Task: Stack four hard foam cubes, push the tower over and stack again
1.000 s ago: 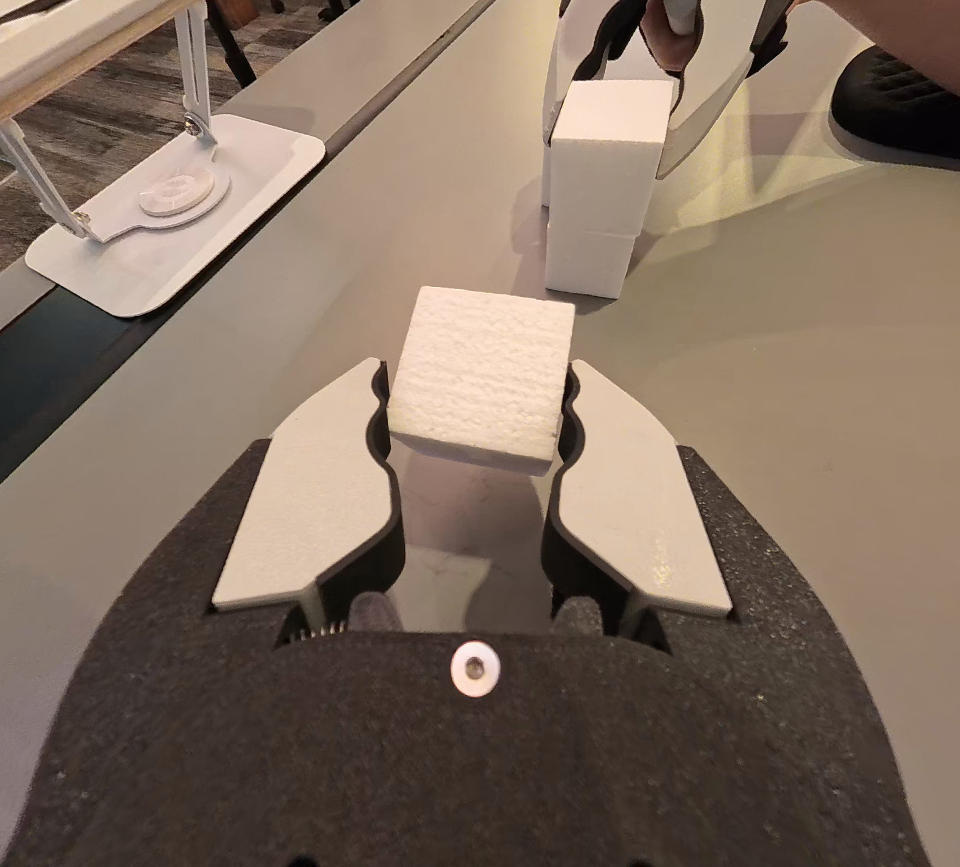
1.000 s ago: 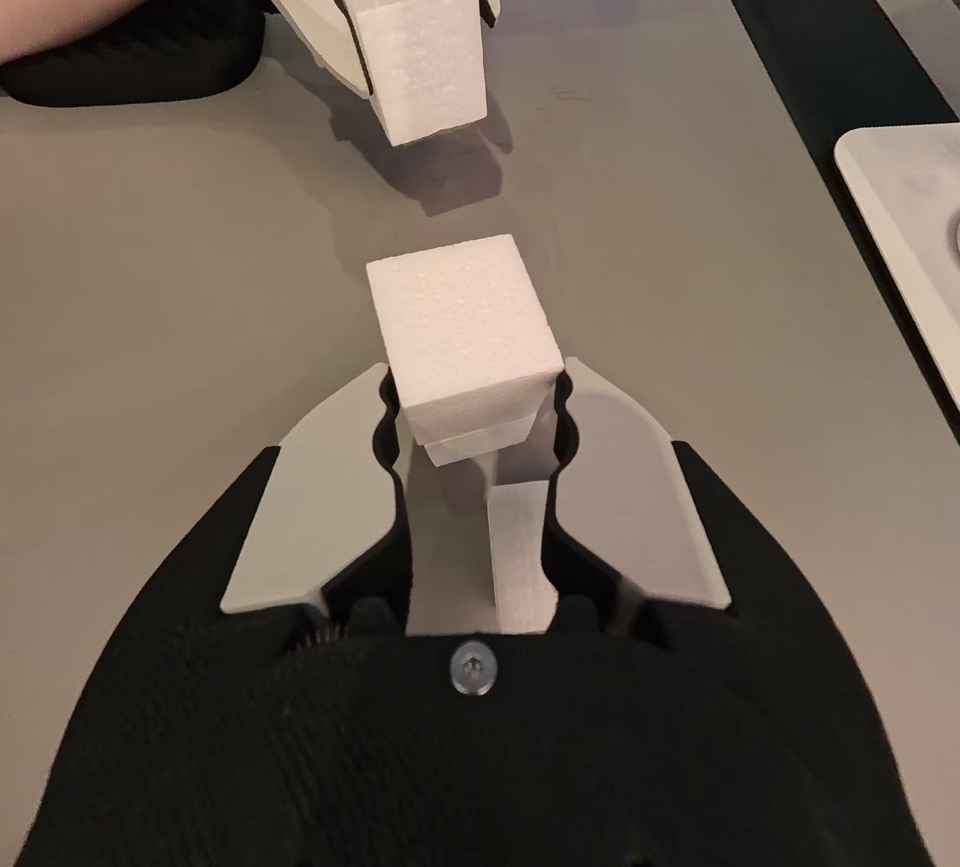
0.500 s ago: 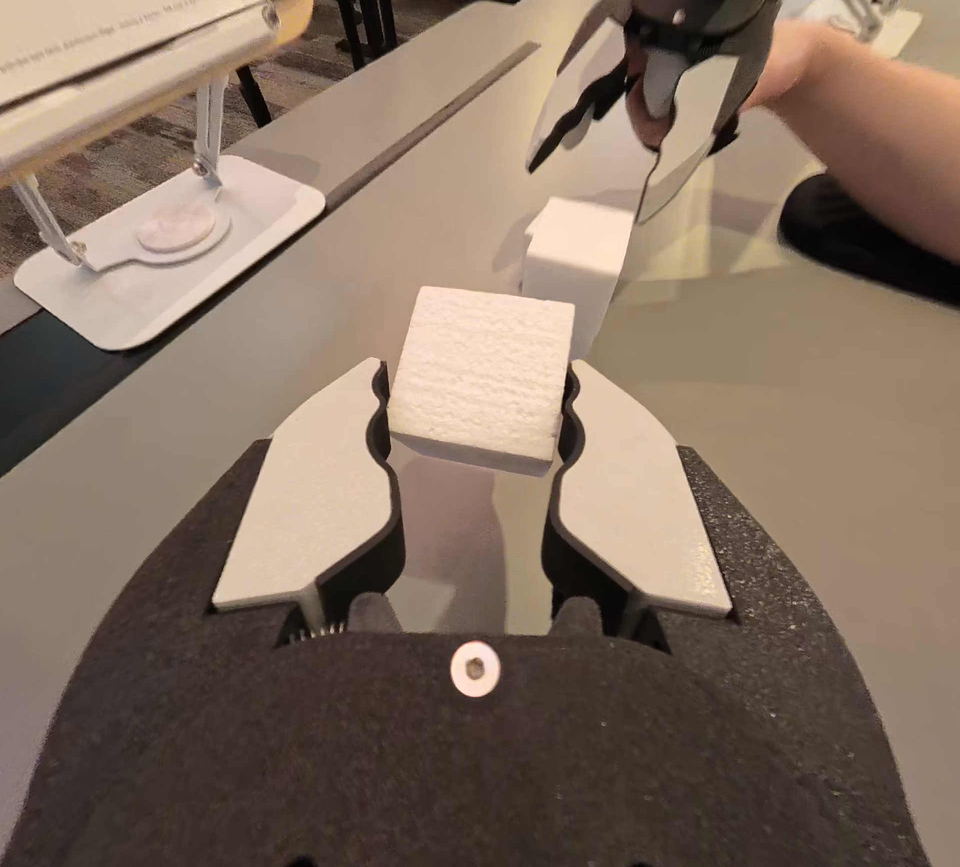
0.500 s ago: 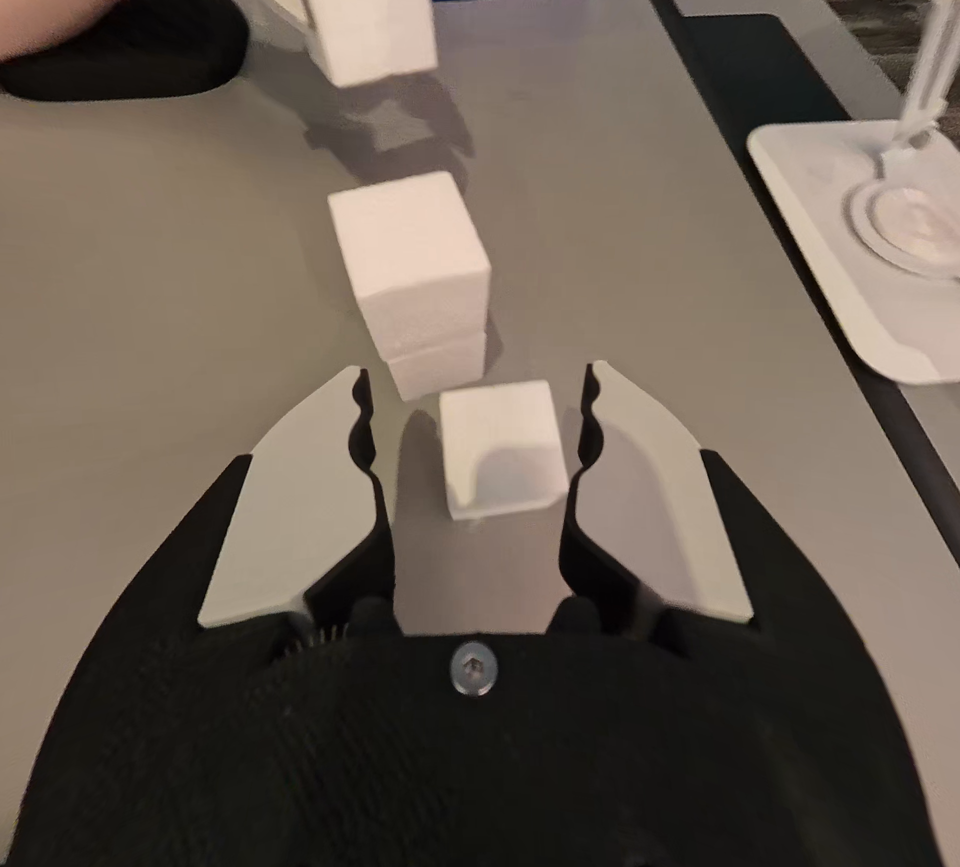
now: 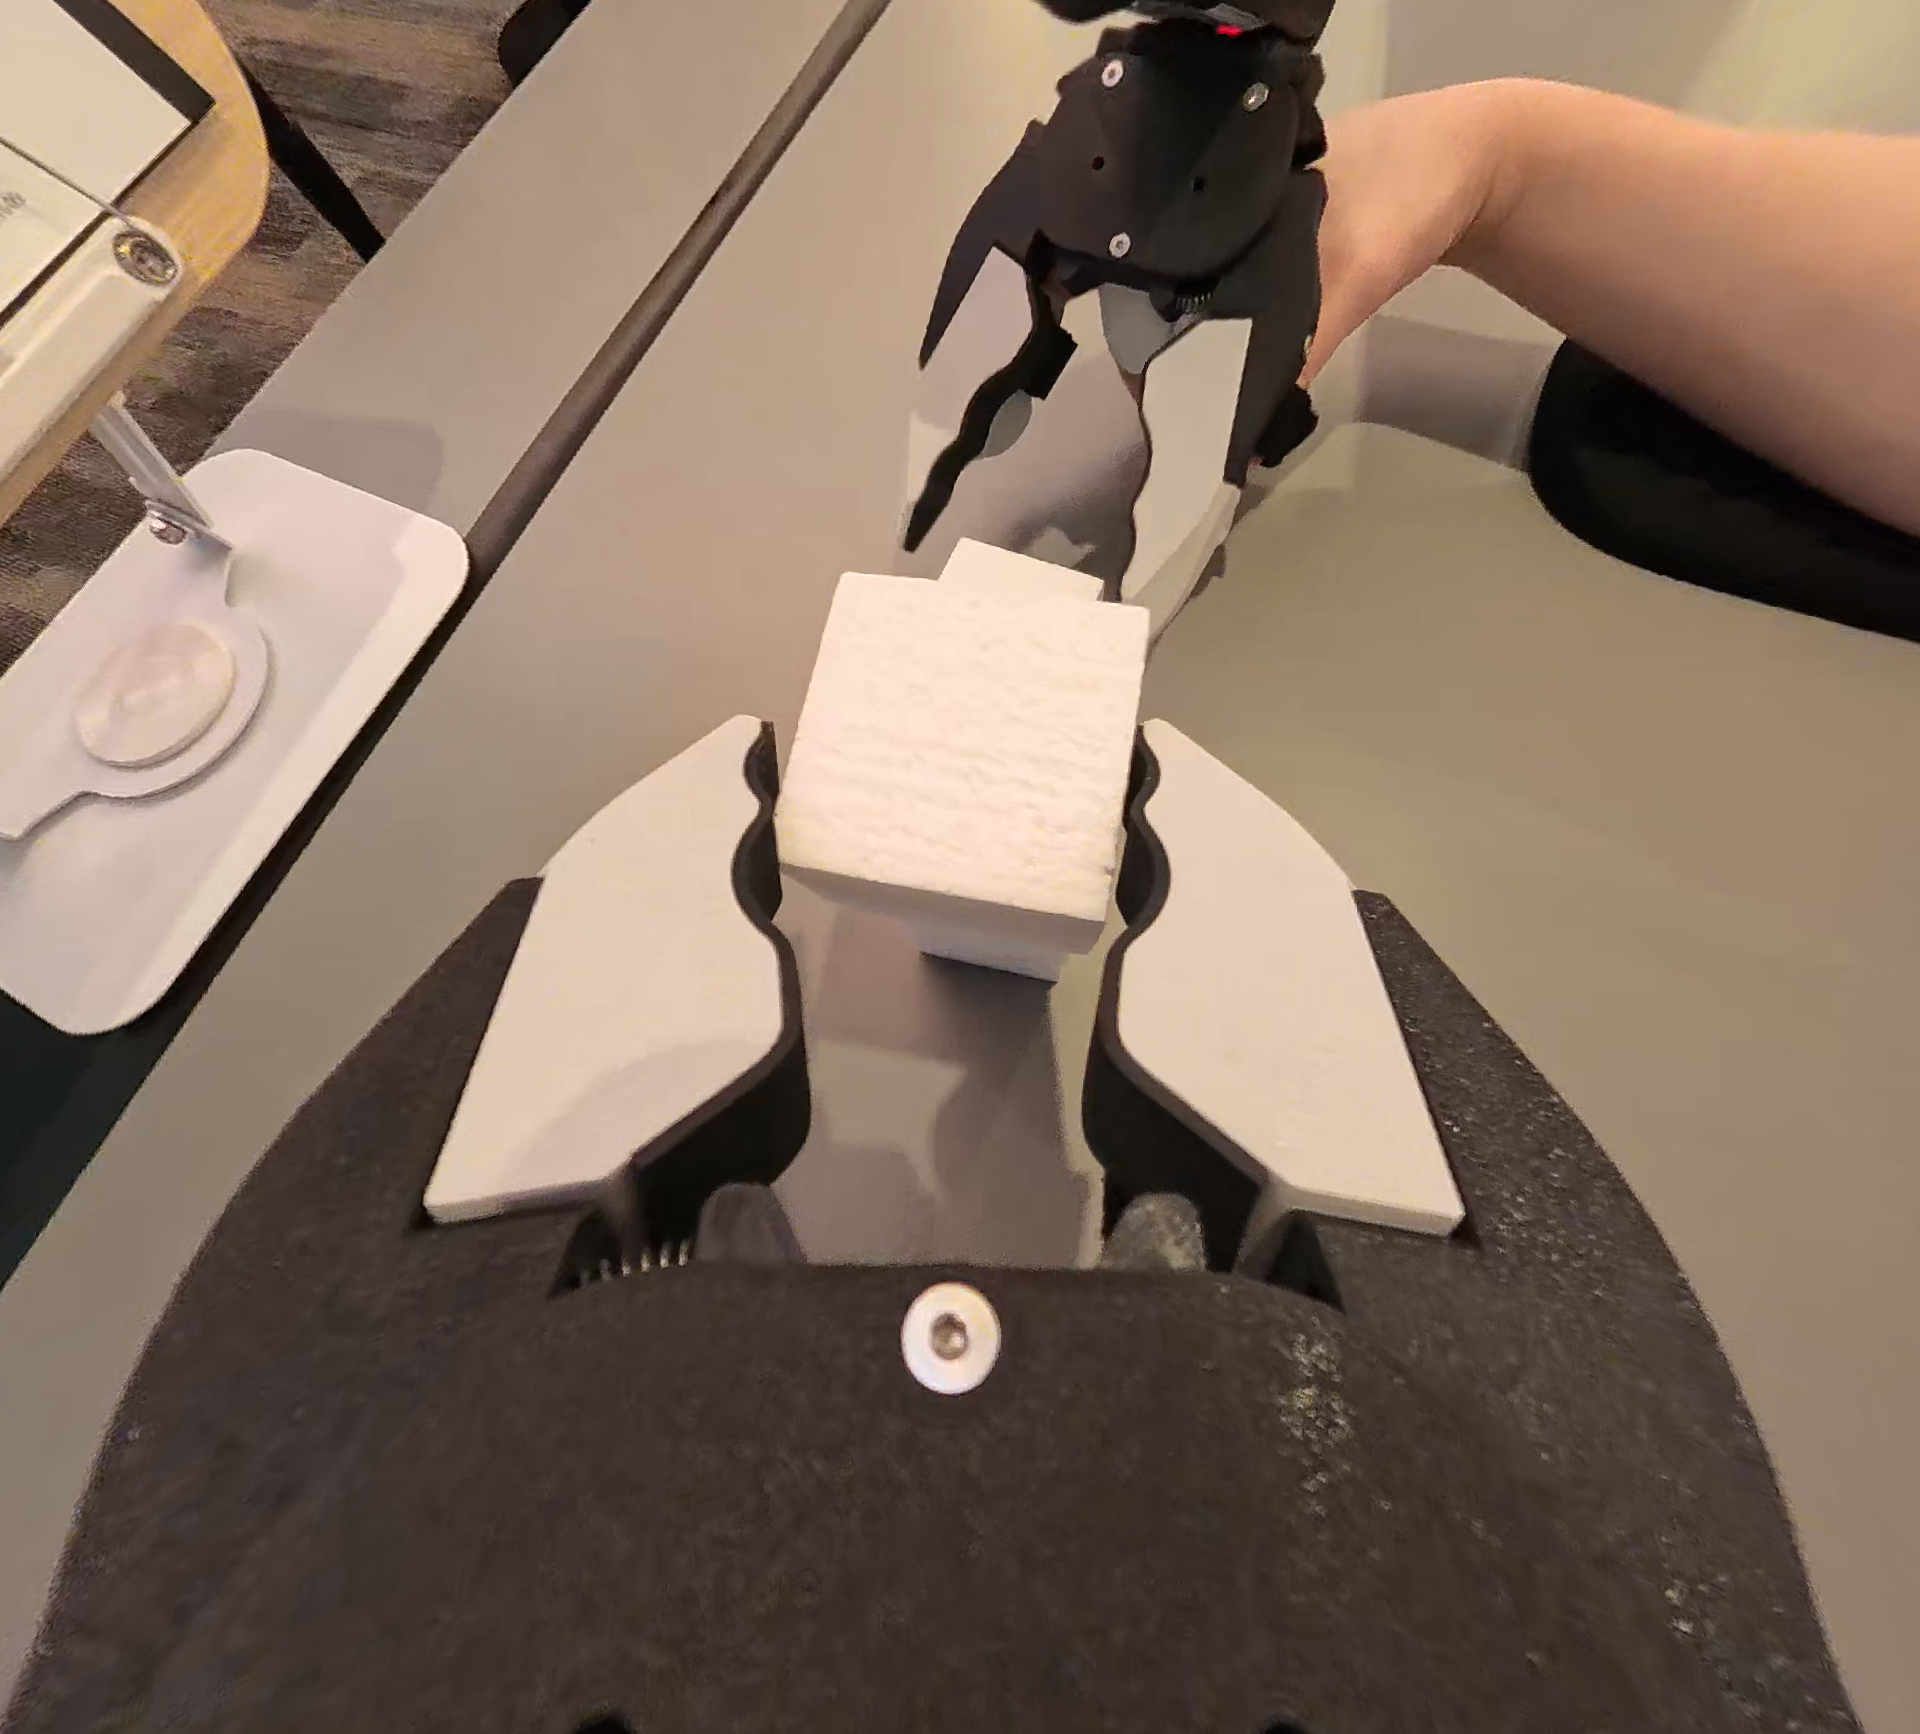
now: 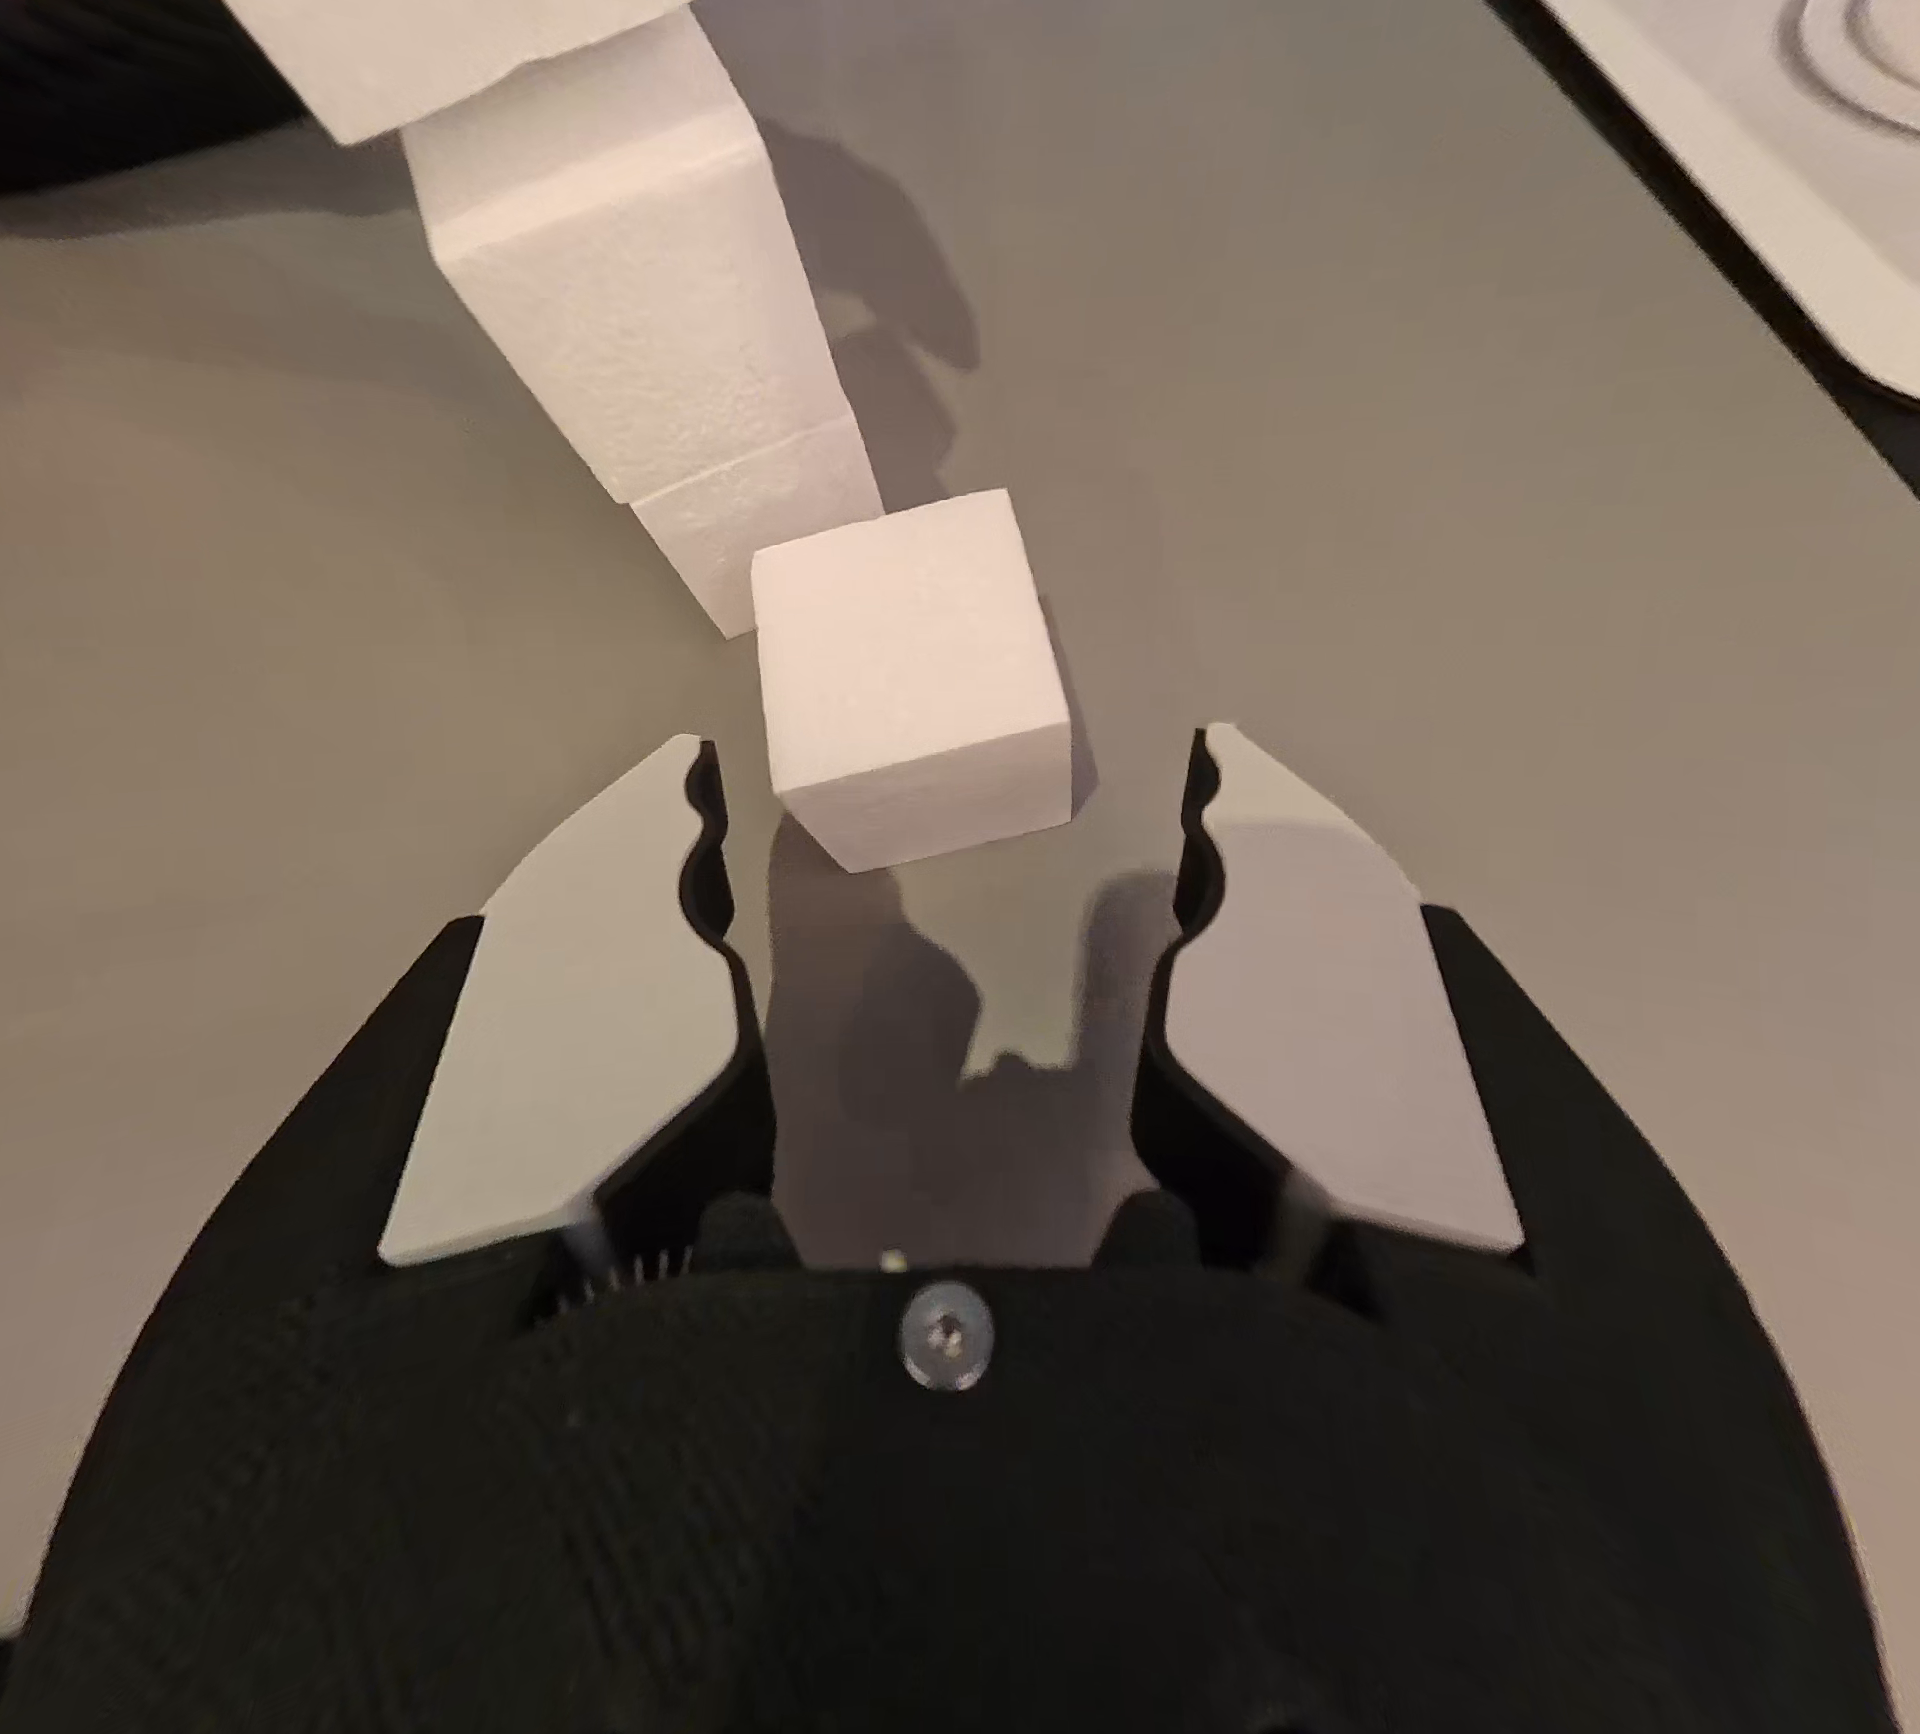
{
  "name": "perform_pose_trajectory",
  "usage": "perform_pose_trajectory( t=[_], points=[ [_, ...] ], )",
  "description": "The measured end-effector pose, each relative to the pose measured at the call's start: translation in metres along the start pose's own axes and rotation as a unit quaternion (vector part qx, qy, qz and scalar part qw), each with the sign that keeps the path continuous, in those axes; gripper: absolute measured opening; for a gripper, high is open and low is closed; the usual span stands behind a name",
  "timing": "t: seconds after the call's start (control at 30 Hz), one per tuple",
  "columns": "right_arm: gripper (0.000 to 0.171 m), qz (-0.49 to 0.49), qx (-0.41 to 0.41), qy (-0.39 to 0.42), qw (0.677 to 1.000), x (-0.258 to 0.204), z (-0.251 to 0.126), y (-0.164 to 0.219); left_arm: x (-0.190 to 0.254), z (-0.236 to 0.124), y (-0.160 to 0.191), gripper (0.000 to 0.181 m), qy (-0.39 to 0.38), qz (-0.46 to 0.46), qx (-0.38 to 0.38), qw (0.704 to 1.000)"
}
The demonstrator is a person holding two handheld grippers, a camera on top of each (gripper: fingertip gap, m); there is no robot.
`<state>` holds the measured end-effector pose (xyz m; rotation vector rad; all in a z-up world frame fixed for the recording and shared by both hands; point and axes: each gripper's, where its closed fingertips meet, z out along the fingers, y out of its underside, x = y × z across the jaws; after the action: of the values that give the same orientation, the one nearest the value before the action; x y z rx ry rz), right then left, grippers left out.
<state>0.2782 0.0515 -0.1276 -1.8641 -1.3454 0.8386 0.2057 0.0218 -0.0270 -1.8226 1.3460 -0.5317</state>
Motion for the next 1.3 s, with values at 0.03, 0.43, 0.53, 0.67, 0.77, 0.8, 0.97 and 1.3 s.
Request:
perform_pose_trajectory(
  t=[0.03,0.43,0.53,0.67,0.77,0.8,0.97,1.3],
  points=[
    [0.086,0.001,-0.004,0.001,1.000,0.000,0.002,0.001,0.001,0.001,0.000,0.063,0.003,0.000,0.000,1.000],
    [0.085,0.023,-0.006,-0.012,1.000,0.001,0.005,0.008,0.000,0.013,0.004,0.063,0.015,0.006,0.001,1.000],
    [0.085,0.023,-0.001,-0.017,1.000,-0.001,0.007,0.005,-0.001,0.012,0.005,0.066,0.018,0.004,0.003,1.000],
    [0.083,0.012,-0.019,-0.016,1.000,-0.003,0.014,0.008,-0.004,0.005,0.000,0.089,0.014,-0.012,0.024,1.000],
    [0.059,0.000,-0.036,-0.020,0.999,-0.004,0.013,0.012,-0.003,-0.016,-0.009,0.097,0.020,-0.035,0.063,0.997],
    [0.059,0.003,-0.032,-0.021,0.999,-0.003,0.009,0.012,-0.003,-0.026,-0.011,0.097,0.021,-0.038,0.079,0.996],
    [0.059,0.055,0.068,0.018,0.996,0.025,-0.039,-0.013,-0.029,-0.077,0.013,0.090,-0.020,-0.045,0.115,0.992],
    [0.059,-0.041,0.172,-0.062,0.982,-0.065,-0.079,-0.175,-0.054,-0.097,0.066,0.085,0.050,-0.163,0.142,0.975]
  ],
)
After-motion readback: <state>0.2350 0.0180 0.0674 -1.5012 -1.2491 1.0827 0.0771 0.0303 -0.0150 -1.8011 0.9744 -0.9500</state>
